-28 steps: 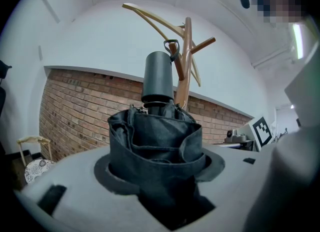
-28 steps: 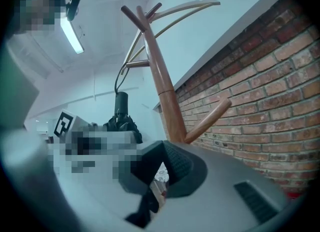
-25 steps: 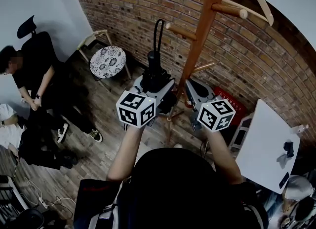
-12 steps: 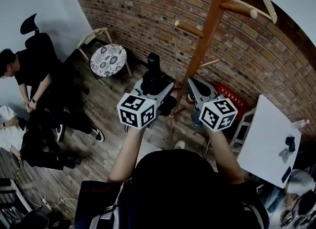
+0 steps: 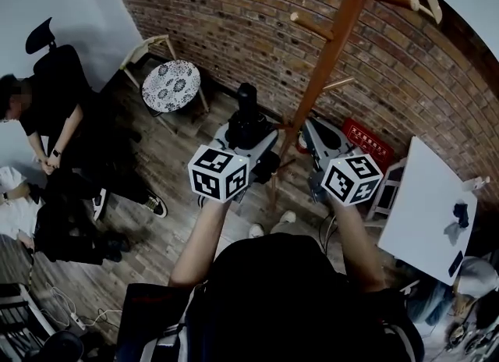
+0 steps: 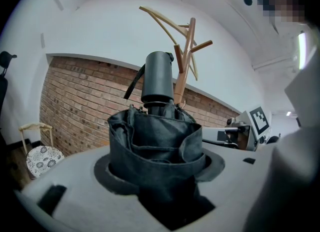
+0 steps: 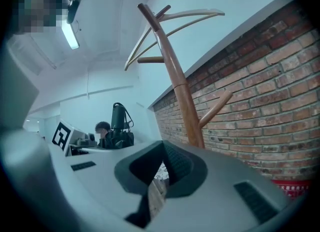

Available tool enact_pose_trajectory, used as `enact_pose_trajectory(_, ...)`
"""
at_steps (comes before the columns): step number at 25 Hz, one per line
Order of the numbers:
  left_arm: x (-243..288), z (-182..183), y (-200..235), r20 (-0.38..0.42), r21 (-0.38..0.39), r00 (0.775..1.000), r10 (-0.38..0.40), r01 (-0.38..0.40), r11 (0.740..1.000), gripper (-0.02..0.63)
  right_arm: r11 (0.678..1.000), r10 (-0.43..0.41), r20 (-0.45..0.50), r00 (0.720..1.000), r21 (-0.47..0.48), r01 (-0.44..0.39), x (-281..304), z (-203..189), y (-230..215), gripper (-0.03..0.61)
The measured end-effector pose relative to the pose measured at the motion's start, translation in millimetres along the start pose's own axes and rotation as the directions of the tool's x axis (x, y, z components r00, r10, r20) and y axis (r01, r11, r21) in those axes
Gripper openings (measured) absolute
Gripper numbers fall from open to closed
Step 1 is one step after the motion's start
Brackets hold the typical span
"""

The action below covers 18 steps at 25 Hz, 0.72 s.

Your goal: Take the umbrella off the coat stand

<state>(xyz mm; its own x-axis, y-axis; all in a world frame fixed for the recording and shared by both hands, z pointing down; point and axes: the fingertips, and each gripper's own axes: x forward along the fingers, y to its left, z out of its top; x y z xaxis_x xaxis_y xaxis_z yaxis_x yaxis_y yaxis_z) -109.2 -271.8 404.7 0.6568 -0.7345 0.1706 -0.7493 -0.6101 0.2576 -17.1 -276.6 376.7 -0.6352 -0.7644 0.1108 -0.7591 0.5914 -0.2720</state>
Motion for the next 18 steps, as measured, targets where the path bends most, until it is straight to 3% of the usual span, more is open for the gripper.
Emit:
enact_pose_trajectory(8,-9,-9,0,-0.018,0.014,1.000,0.014,-0.014,1.000,0.285,1.000,0.007,0.000,1.000,-0.001,-0.007,-10,-12,13,0.029)
enact_pose_trajectory(18,6,-3,-31,-0.014,0.052,1.000,-0.003,0.003,0.999,0.285,1.000,0.014,0.008,1.000,-0.021,-0.014,-33,1,6,0.028)
